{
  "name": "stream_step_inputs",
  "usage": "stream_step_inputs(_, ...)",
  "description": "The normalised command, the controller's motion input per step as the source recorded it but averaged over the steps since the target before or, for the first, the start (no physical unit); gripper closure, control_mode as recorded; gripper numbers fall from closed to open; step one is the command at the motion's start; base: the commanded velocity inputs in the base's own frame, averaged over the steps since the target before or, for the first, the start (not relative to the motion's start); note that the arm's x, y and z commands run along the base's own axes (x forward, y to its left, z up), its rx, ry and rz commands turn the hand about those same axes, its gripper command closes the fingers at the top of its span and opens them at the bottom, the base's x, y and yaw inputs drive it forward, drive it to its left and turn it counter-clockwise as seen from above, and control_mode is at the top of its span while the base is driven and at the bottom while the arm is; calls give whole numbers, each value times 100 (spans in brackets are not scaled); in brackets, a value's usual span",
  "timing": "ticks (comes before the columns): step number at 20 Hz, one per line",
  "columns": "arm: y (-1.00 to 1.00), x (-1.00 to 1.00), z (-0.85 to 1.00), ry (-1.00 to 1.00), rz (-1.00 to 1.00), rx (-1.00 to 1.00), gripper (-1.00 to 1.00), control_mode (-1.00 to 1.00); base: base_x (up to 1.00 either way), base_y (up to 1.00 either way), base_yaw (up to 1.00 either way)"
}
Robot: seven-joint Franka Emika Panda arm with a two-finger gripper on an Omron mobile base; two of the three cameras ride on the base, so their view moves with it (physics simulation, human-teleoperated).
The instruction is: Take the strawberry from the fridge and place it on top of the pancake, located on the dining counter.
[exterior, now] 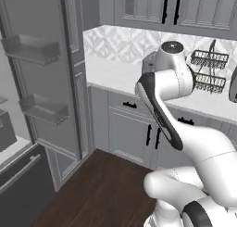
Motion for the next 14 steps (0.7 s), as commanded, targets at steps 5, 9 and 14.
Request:
stream_step_inputs(5,0,0,0,0,0,0,100,100,-14,-42,-75)
stream_step_inputs(9,0,0,0,0,0,0,100,100,-15,-40,-75)
stream_step_inputs(14,0,0,0,0,0,0,100,100,-15,-41,-75)
